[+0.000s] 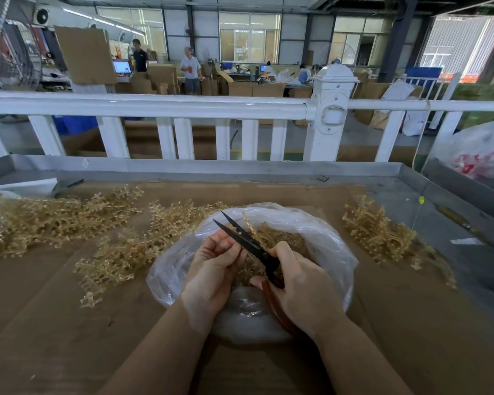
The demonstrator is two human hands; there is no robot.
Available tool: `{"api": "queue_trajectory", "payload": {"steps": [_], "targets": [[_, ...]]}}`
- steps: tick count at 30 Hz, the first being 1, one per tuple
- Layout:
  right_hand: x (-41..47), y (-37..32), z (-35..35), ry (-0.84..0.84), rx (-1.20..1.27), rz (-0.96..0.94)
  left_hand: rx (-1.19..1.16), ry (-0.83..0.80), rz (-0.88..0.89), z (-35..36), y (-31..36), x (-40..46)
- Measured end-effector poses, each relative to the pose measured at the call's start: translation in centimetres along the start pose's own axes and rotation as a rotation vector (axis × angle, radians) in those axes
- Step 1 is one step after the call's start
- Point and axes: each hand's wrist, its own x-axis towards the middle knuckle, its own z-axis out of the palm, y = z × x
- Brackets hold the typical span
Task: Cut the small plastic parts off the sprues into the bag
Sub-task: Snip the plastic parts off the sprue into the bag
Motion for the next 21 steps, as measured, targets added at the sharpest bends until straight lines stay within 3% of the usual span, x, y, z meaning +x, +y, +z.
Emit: {"api": "queue_trajectory", "payload": {"steps": [10, 21], "targets": [[-0.10, 0.08, -0.06, 0.015, -0.036, 0.018, -0.068, 0.075, -0.005, 0.18, 0.26, -0.15], [0.08, -0.04, -0.12, 0.008, 0.009, 0.000, 0.009, -0.023, 0.008, 0.35, 0.31, -0.49]]}}
